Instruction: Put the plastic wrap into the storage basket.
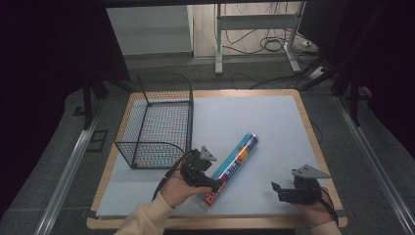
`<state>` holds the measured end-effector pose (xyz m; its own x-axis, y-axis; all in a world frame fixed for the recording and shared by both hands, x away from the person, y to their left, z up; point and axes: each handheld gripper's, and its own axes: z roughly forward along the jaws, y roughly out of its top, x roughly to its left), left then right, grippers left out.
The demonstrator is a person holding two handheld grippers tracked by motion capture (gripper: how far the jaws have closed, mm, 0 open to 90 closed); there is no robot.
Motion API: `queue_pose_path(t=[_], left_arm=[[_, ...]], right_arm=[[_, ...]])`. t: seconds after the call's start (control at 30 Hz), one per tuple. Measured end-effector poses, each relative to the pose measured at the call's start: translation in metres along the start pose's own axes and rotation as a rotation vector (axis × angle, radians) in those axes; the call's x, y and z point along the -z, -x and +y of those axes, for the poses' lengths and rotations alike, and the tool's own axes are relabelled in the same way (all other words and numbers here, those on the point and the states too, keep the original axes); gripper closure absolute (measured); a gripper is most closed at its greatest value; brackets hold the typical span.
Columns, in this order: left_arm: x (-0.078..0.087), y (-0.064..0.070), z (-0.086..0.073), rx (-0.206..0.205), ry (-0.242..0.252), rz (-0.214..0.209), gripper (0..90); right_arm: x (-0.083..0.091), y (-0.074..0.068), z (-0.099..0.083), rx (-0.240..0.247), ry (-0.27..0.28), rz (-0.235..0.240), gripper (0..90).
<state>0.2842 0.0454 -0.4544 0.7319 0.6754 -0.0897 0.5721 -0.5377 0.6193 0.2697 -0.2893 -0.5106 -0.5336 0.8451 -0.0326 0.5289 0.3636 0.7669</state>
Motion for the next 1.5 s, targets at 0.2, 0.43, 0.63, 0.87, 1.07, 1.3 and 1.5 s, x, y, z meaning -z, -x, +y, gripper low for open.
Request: queue_pose_path(t=[0.2,0.43,0.63,0.87,1.07,1.3,1.5], left_arm=[[-0.012,0.002,0.010,-0.006,-0.025,-0.002,16.0],[-0.026,0.004,0.022,-0.006,-0.044,-0.014,15.5],[-0.042,0.007,0.038,-0.008,-0.065,-0.010,15.5],[-0.058,0.004,0.047,0.005,-0.100,0.009,15.4],[-0.075,-0.001,0.051,0.023,-0.149,0.031,15.4],[-0.092,-0.004,0.052,0.023,-0.193,0.056,18.2],[-0.098,-0.004,0.052,0.030,-0.219,0.050,19.9]], right_arm=[[0.000,0.001,-0.001,0.001,-0.005,0.001,10.0],[-0.001,0.000,-0.001,0.002,-0.010,0.004,10.0],[-0.001,0.001,-0.001,0.000,-0.009,0.003,10.2],[-0.001,0.001,-0.001,0.003,-0.010,0.002,10.2],[-0.001,0.002,-0.001,0.000,-0.007,0.001,10.2],[-0.002,0.003,-0.001,0.004,-0.016,0.003,10.3],[-0.001,0.003,-0.001,0.000,-0.017,0.001,10.3]])
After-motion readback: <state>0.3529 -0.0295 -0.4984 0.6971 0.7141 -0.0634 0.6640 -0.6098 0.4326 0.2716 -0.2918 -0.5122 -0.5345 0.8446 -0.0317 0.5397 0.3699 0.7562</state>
